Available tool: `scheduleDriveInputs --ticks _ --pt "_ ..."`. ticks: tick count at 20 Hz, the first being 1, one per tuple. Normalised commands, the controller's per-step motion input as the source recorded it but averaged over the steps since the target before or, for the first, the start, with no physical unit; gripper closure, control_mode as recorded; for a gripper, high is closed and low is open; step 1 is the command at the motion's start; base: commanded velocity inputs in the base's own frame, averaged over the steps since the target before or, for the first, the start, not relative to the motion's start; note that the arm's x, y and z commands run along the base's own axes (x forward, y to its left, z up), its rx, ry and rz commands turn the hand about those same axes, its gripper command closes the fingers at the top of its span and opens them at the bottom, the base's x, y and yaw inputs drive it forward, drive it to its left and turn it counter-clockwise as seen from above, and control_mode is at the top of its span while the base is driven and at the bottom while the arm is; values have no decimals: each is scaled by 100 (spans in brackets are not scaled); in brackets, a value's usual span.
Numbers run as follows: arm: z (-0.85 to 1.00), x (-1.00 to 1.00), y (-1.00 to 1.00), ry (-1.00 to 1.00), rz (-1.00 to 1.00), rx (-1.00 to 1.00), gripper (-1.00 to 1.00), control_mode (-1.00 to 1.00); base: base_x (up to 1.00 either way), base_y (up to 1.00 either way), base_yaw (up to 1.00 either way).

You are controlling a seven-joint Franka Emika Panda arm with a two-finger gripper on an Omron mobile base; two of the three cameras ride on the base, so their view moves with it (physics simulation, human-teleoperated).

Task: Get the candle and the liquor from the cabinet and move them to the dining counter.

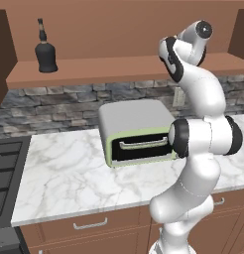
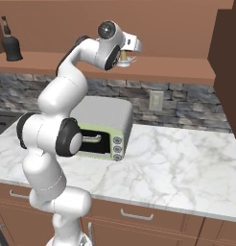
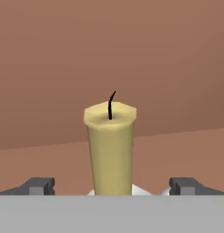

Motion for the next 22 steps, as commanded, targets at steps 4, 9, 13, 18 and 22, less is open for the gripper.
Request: scheduleDriveInputs --ticks 4,9,13,18,22 --pt "-6 5 0 0 0 0 -100 -100 0 0 0" --pt "-2 4 0 0 0 0 -100 -100 0 0 0" --pt "-3 6 0 0 0 0 -100 -100 0 0 0" --pt "-1 17 0 0 0 0 -100 -100 0 0 0" --pt "0 5 0 0 0 0 -100 -100 0 0 0"
